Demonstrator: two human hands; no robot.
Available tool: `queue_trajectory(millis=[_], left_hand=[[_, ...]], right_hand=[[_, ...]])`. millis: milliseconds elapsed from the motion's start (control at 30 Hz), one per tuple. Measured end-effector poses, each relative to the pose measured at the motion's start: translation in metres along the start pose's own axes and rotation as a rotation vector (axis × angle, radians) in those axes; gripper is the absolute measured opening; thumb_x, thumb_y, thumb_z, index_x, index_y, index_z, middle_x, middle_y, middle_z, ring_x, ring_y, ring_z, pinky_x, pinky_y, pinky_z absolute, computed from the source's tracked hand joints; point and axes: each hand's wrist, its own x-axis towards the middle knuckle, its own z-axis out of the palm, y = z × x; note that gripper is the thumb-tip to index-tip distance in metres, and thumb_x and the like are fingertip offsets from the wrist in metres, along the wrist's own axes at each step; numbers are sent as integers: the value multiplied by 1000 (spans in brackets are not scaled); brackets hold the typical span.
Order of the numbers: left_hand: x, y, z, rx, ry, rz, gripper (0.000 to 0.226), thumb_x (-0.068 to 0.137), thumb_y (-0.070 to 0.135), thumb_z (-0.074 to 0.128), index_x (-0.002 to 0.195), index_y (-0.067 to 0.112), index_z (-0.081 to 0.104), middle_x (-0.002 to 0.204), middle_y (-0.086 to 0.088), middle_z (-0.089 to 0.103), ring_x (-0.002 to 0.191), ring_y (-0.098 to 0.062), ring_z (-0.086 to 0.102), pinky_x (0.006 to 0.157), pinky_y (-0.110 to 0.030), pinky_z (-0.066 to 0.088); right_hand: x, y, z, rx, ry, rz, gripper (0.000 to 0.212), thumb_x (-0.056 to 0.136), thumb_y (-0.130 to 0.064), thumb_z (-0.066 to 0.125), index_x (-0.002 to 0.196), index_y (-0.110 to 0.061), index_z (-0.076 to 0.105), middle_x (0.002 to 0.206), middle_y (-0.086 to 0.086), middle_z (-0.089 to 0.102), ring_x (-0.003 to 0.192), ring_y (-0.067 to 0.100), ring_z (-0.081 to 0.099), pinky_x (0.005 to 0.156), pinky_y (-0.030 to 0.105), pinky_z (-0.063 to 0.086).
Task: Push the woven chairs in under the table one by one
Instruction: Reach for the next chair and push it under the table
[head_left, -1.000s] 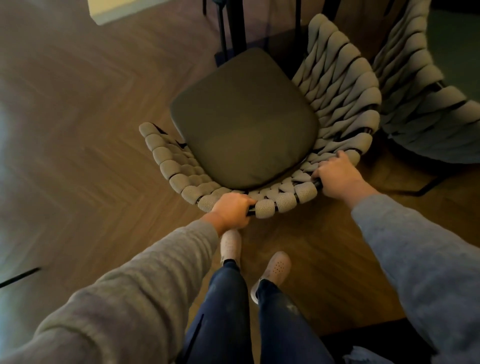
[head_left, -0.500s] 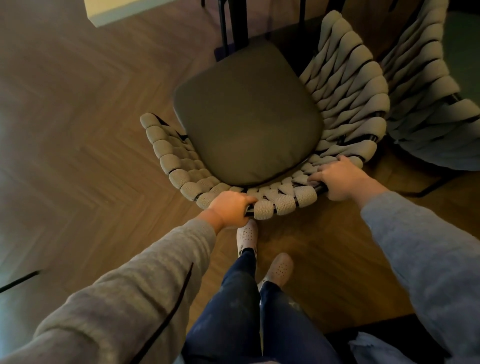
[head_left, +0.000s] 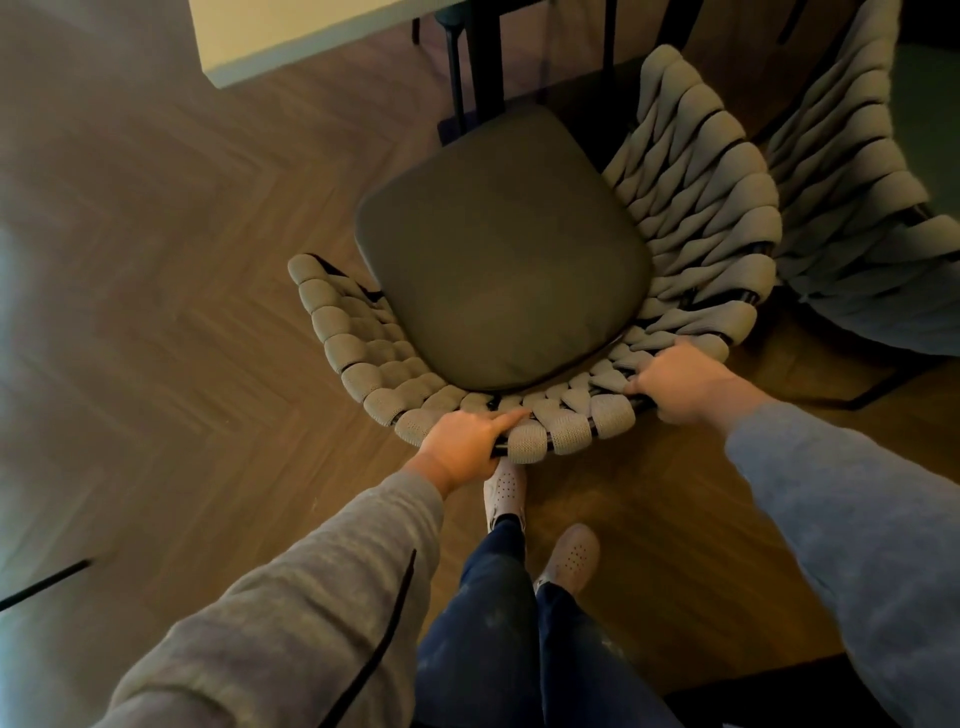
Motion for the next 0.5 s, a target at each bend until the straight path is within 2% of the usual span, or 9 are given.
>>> queue_trajectory(millis=[233,367,500], left_hand=[[9,5,0,-1,11,1,55,96,29,50,147,34,32,128,2,59,107,-20,61,87,-38,53],[6,3,1,-14,11,-10,53,95,31,51,145,35,36,126,2,60,104,-21,63,85,-39,54],[11,7,-2,-27,26,-9,54,96,30,50,147,34,33,123,1,61,101,-20,63,84,-37,54]], right_hand=[[4,15,0,-20,7,-48,44,94,-18,50,136,-29,51,124,1,59,115,22,56,105,43,39],[2,16,-6,-29,20,-82,44,95,-17,49,137,-28,50,124,2,59,113,21,56,97,39,41],[3,28,-14,-61,43,-90,43,94,-17,49,136,-28,51,121,1,60,112,20,57,99,39,43]])
